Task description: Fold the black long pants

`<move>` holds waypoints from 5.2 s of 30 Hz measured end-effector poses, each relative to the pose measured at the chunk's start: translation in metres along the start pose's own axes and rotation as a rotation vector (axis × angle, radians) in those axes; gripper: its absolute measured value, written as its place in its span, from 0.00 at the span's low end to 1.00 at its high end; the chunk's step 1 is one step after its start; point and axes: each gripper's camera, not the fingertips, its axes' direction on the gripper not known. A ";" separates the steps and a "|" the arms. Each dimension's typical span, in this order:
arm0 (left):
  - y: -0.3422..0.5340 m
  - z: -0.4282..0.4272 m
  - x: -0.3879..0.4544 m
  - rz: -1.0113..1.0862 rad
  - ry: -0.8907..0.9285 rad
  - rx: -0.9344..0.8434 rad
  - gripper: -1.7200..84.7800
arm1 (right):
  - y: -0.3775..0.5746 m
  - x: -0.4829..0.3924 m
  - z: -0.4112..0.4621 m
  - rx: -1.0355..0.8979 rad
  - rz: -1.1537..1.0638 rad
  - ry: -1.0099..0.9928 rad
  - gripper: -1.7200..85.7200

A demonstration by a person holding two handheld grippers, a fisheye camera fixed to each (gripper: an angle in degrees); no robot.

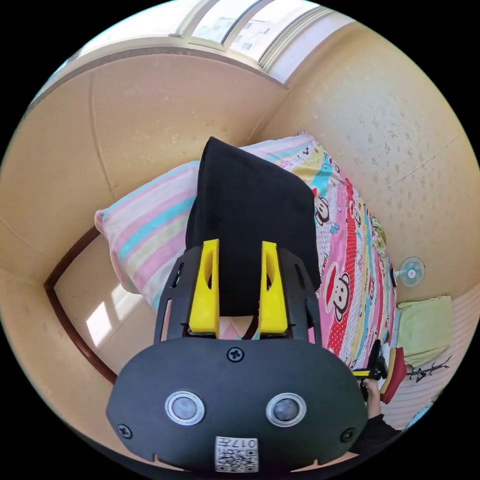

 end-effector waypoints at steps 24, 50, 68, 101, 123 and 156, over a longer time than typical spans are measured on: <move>-0.026 0.013 0.140 0.353 0.307 -0.234 0.07 | 0.150 0.023 0.013 0.231 0.128 -0.013 0.03; 0.285 0.172 0.214 0.064 0.769 -0.230 0.14 | 0.398 0.026 0.057 1.071 0.234 -0.206 0.04; 0.336 0.284 0.153 -0.139 1.214 -0.185 0.07 | 0.445 -0.084 -0.188 1.303 0.278 0.249 0.10; 0.373 0.186 0.137 -0.145 0.710 0.158 0.08 | -0.125 -0.289 -0.263 0.646 -0.289 0.393 0.14; 0.387 0.118 0.186 -0.010 1.008 0.315 0.33 | 0.075 -0.070 -0.297 0.809 -0.330 -0.736 0.06; 0.439 -0.557 0.575 0.843 0.868 1.172 0.05 | 0.931 -0.164 -0.564 2.403 -0.242 0.209 0.05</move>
